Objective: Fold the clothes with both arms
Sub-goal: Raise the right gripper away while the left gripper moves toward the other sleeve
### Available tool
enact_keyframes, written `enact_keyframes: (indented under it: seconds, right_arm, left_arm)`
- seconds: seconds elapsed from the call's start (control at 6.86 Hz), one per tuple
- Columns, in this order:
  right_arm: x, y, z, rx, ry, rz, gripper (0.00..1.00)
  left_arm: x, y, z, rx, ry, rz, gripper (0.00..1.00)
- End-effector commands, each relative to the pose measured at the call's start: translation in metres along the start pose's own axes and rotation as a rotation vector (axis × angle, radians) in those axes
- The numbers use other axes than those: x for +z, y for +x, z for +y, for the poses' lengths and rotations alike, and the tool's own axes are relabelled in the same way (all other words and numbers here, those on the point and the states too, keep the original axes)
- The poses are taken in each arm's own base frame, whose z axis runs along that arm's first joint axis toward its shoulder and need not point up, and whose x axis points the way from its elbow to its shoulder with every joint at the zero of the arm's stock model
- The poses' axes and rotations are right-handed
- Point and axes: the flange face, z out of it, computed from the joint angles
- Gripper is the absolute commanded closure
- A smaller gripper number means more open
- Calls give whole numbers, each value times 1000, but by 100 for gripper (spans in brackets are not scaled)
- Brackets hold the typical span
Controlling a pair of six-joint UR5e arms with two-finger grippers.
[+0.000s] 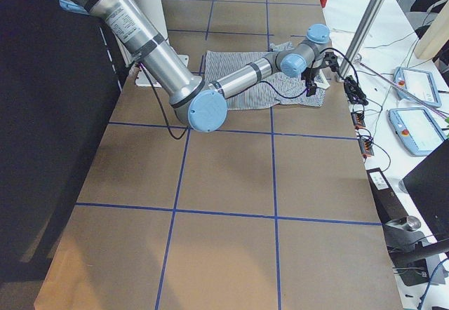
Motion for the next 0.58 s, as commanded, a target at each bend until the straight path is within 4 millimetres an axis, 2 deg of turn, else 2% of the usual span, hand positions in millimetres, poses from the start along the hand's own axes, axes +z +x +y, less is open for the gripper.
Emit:
enact_keyframes:
  seconds: [0.0, 0.15, 0.29, 0.44]
  right_arm:
    - [-25, 53, 24, -92, -57, 22, 0]
    - [-31, 50, 32, -81, -66, 38, 0]
    - [-29, 65, 52, -74, -66, 47, 0]
    - [-29, 69, 62, -72, -66, 50, 0]
  left_arm:
    - [67, 62, 6, -150, 35, -56, 0]
    - [99, 60, 8, -194, 86, -60, 0]
    - [133, 58, -10, -197, 128, -84, 0]
    - [160, 55, -23, -193, 164, -106, 0]
